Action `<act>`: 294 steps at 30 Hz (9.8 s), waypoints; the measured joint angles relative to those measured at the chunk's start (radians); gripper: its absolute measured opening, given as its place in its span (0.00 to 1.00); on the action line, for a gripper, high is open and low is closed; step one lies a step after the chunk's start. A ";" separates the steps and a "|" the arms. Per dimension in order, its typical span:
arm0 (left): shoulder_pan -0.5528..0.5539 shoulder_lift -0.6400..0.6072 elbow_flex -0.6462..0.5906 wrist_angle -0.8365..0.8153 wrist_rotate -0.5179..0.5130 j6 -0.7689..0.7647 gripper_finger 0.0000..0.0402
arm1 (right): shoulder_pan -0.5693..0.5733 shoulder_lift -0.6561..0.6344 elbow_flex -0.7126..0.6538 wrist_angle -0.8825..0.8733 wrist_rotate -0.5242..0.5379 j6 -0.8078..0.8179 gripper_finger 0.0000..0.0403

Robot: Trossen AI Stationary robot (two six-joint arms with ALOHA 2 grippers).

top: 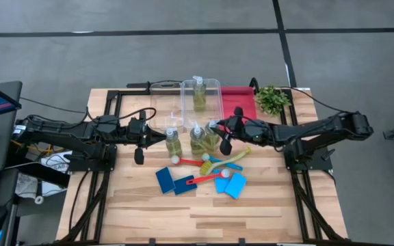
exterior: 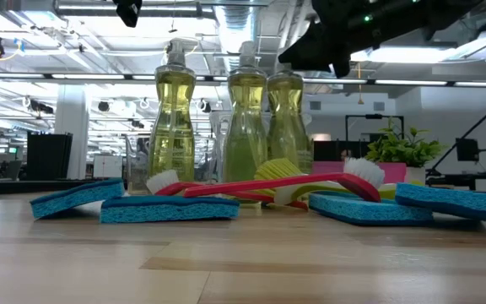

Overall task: Pick & Place Kitchen Sink Supplies
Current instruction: Put the yellow soap dispenser into the right transparent bin

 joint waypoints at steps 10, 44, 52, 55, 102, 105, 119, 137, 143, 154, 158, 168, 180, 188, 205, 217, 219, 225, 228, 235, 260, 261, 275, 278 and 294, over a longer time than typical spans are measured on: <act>0.000 0.000 0.000 0.000 0.000 0.000 0.07 | -0.005 0.021 0.001 0.011 0.000 -0.008 0.31; 0.000 0.000 0.000 0.000 0.000 0.000 0.07 | -0.018 0.022 -0.003 0.062 -0.001 0.020 0.35; 0.000 0.000 0.000 0.000 0.000 0.000 0.07 | -0.018 0.021 -0.003 0.061 0.001 0.019 0.24; 0.000 0.000 0.000 0.000 0.000 0.000 0.07 | -0.018 0.020 -0.002 0.061 0.002 0.024 0.25; 0.000 0.000 0.000 0.000 0.000 0.000 0.07 | -0.079 0.017 0.688 -0.652 0.031 -0.121 0.24; 0.000 0.000 0.000 0.000 0.000 0.000 0.07 | -0.101 0.017 0.688 -0.655 0.027 -0.119 0.24; 0.000 0.000 0.000 0.000 0.000 0.000 0.07 | -0.222 0.071 0.688 -0.532 -0.047 -0.143 0.24; 0.000 0.000 0.000 0.003 0.000 0.000 0.07 | -0.384 0.326 0.689 -0.465 -0.134 -0.159 0.24; 0.000 0.000 0.000 0.003 0.000 0.000 0.07 | -0.410 0.356 0.688 -0.467 -0.135 -0.140 0.24; 0.000 0.000 0.000 0.003 0.000 0.000 0.07 | -0.407 0.412 0.688 -0.431 -0.180 -0.108 0.24; 0.000 0.000 0.000 0.003 0.000 0.000 0.07 | -0.404 0.439 0.688 -0.390 -0.231 -0.090 0.24; 0.000 0.000 0.000 0.003 0.000 0.000 0.07 | -0.405 0.505 0.687 -0.318 -0.289 -0.086 0.24; 0.000 0.000 0.000 0.003 0.000 0.000 0.07 | -0.402 0.518 0.688 -0.320 -0.291 -0.079 0.27; 0.000 0.000 0.000 0.003 0.000 0.000 0.07 | -0.402 0.516 0.689 -0.331 -0.288 -0.079 0.31; 0.000 0.000 0.000 0.003 0.000 0.000 0.07 | -0.395 0.510 0.689 -0.368 -0.291 -0.091 0.47; 0.000 0.000 0.000 0.003 0.000 0.000 0.07 | -0.388 0.425 0.688 -0.463 -0.291 -0.116 0.62; 0.000 0.000 0.000 0.003 0.000 0.000 0.07 | -0.388 0.400 0.688 -0.486 -0.291 -0.117 0.62; 0.000 0.000 0.000 0.003 0.000 0.000 0.07 | -0.380 0.294 0.688 -0.607 -0.290 -0.116 0.62; 0.000 0.000 0.000 0.003 0.000 0.000 0.07 | -0.367 0.233 0.688 -0.686 -0.290 -0.135 0.62; 0.000 0.000 0.000 0.003 0.000 0.000 0.07 | -0.291 0.082 0.625 -0.741 -0.290 -0.142 0.62; 0.000 0.000 0.000 0.003 0.000 0.000 0.07 | -0.006 -0.067 0.059 -0.149 -0.287 -0.094 0.62; 0.000 0.000 0.000 0.003 0.000 0.000 0.07 | 0.004 -0.066 0.058 -0.143 -0.288 -0.102 0.62; 0.000 0.000 0.000 0.007 0.000 0.000 0.07 | 0.010 0.040 0.057 0.045 -0.279 -0.116 0.62; 0.000 0.000 0.000 0.007 0.000 0.000 0.07 | -0.006 0.080 0.057 0.087 -0.277 -0.115 0.62; 0.000 0.001 0.000 0.003 0.000 -0.005 0.07 | -0.056 0.158 0.072 0.191 -0.262 -0.114 0.62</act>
